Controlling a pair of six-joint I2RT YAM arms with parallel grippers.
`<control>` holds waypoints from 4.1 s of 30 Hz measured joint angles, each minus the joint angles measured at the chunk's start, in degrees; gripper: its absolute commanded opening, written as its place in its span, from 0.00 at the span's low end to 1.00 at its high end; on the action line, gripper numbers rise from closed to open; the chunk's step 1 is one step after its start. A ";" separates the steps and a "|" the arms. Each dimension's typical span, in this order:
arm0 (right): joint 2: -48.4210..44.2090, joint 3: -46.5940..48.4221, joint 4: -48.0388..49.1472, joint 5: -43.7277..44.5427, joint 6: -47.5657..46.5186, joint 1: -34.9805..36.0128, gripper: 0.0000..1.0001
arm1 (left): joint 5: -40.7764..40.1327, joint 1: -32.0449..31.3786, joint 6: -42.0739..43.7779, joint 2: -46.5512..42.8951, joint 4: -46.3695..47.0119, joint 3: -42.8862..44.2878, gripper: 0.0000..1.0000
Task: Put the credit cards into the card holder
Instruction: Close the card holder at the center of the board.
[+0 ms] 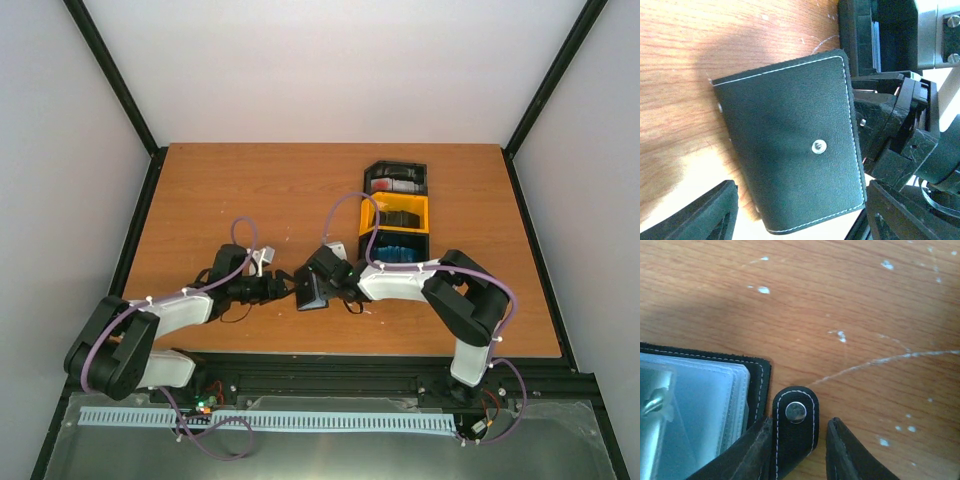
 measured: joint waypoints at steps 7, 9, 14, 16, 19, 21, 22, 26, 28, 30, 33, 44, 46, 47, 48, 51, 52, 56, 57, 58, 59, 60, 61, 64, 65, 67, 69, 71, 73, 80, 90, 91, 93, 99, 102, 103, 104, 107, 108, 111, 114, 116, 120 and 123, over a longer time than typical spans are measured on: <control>-3.41 -2.75 -3.34 2.67 4.00 0.00 0.39 | -0.74 0.00 0.70 1.03 -1.14 1.29 0.65; -5.27 -3.43 -4.72 3.04 5.20 0.00 0.42 | -0.72 0.00 0.76 2.08 -1.38 1.84 0.63; -9.51 -4.07 -6.47 3.74 7.48 -0.02 0.46 | -1.27 -0.31 0.68 5.38 -2.23 3.43 0.62; -11.30 -4.61 -6.64 3.76 8.15 -0.11 0.47 | -2.45 -1.09 0.61 6.60 -3.06 4.33 0.61; -13.31 -5.27 -6.67 3.32 8.79 -0.59 0.48 | -4.98 -3.54 0.33 8.50 -4.50 6.19 0.60; -13.88 -5.46 -6.58 2.27 8.94 -1.27 0.49 | -6.86 -5.38 0.02 10.14 -5.84 7.91 0.59; -14.05 -5.53 -6.54 1.53 9.03 -1.79 0.50 | -7.74 -6.25 -0.26 11.13 -6.27 8.90 0.59; -14.38 -5.62 -5.84 -1.66 9.07 -3.65 0.54 | -11.98 -8.07 -1.25 13.77 -9.51 13.20 0.58; -14.38 -5.60 -5.60 -3.13 8.87 -4.07 0.54 | -14.08 -8.46 -1.68 14.95 -10.93 15.19 0.58; -14.34 -5.44 -5.53 -4.52 8.61 -4.17 0.54 | -15.37 -8.68 -2.27 15.72 -11.41 16.28 0.57; -13.27 -4.39 -5.53 -6.12 8.11 -4.24 0.52 | -16.44 -8.81 -3.37 15.98 -11.67 16.70 0.56; -11.74 -6.97 -4.02 -11.82 -2.56 -4.26 0.47 | -17.64 -9.01 -4.22 15.69 -11.56 16.50 0.56; -11.72 -7.82 -4.37 -12.68 -4.87 -4.26 0.47 | -17.64 -9.01 -4.20 15.72 -11.50 16.48 0.56; -11.63 -7.82 -4.66 -12.79 -5.66 -4.26 0.47 | -17.62 -9.01 -4.20 15.72 -11.47 16.48 0.56; -11.52 -7.78 -4.57 -12.90 -6.51 -4.24 0.47 | -17.62 -9.01 -4.20 15.72 -11.47 16.48 0.56; -10.34 -7.30 -4.17 -12.83 -8.28 -4.07 0.47 | -17.55 -9.01 -4.22 15.72 -11.37 16.44 0.56; -9.66 -7.02 -4.02 -12.66 -8.74 -3.98 0.47 | -17.49 -9.01 -4.20 15.72 -11.32 16.39 0.56; -6.78 -5.27 -3.91 -11.61 -10.08 -3.45 0.47 | -17.35 -9.01 -4.20 15.72 -11.02 16.20 0.56; -6.16 -4.57 -3.87 -11.06 -10.32 -3.26 0.47 | -17.31 -9.01 -4.20 15.72 -10.95 16.17 0.56; -5.79 -4.20 -3.74 -10.69 -10.43 -3.13 0.47 | -17.29 -9.01 -4.20 15.72 -10.84 16.11 0.56; -5.46 -3.91 -3.61 -10.21 -10.56 -2.97 0.47 | -17.20 -9.01 -4.20 15.69 -10.73 16.04 0.56; -5.27 -3.85 -3.45 -9.53 -10.56 -2.82 0.48 | -17.16 -9.01 -4.20 15.69 -10.67 16.02 0.56; -5.20 -3.82 -3.41 -8.79 -10.51 -2.60 0.47 | -17.16 -9.01 -4.20 15.69 -10.64 16.00 0.56; -5.20 -3.80 -3.41 -5.09 -9.42 -1.92 0.48 | -17.03 -9.01 -4.20 15.69 -10.34 15.82 0.56; -5.20 -3.80 -3.50 -3.63 -8.46 -1.81 0.48 | -16.92 -9.01 -4.20 15.69 -10.21 15.76 0.56; -5.20 -3.80 -4.04 -0.33 -5.42 -1.66 0.48 | -16.79 -9.01 -4.20 15.69 -10.05 15.69 0.56; -5.31 -4.00 -4.39 1.73 -2.36 -1.66 0.48 | -16.70 -9.01 -4.20 15.69 -9.84 15.56 0.56; -6.14 -5.05 -4.00 3.10 0.44 -1.55 0.48 | -16.65 -9.01 -4.20 15.69 -9.29 15.34 0.56; -7.54 -6.40 -4.11 4.57 2.89 -1.44 0.48 | -16.57 -9.01 -4.20 15.69 -8.81 15.13 0.56; -8.83 -6.73 -4.42 5.31 5.01 -2.40 0.43 | -16.13 -9.01 -4.17 15.69 -7.23 14.45 0.56; -16.65 -7.39 1.25 -5.11 2.36 -4.63 0.49 | -17.16 -9.88 -5.97 17.11 -6.05 14.75 0.48; -17.07 -7.39 1.88 -6.23 2.25 -4.74 0.49 | -17.22 -10.12 -6.23 17.49 -5.68 14.95 0.48; -17.20 -7.37 2.14 -7.19 2.21 -4.94 0.48 | -17.42 -10.75 -6.78 18.29 -4.96 15.52 0.48; -13.20 -4.37 -1.22 -7.26 1.51 -5.55 0.47 | -18.01 -11.65 -8.26 19.56 -3.91 16.41 0.47; -10.29 -2.14 -2.64 -8.04 0.68 -5.55 0.47 | -18.51 -11.80 -8.98 20.00 -3.98 16.83 0.45; -9.64 -1.55 -3.19 -8.31 0.46 -5.55 0.47 | -18.73 -11.85 -9.25 20.22 -4.00 17.03 0.45; -9.14 -1.09 -3.65 -8.52 0.22 -5.55 0.47 | -18.82 -11.89 -9.53 20.39 -4.00 17.20 0.45; -7.82 0.39 -5.31 -9.05 -0.42 -5.55 0.45 | -19.10 -11.93 -10.23 21.14 -4.20 17.94 0.44; -7.32 0.98 -5.99 -9.07 -0.66 -5.55 0.44 | -19.21 -11.96 -10.47 21.40 -4.22 18.18 0.43; -5.20 3.04 -8.09 -8.94 -0.96 -5.55 0.41 | -19.69 -12.00 -11.30 21.92 -4.39 18.67 0.43; -3.85 4.31 -9.94 -8.17 -1.09 -5.49 0.39 | -20.06 -12.11 -11.74 22.32 -4.46 18.73 0.43; -3.10 5.27 -11.50 -7.41 -1.11 -5.44 0.37 | -20.26 -12.17 -12.00 22.51 -4.46 18.86 0.42; -2.47 6.93 -13.99 -5.73 -1.05 -5.31 0.29 | -20.46 -12.22 -12.35 22.88 -4.44 18.95 0.42; -2.47 7.17 -14.64 -5.11 -0.98 -5.18 0.19 | -20.50 -12.22 -12.37 22.88 -4.42 18.88 0.42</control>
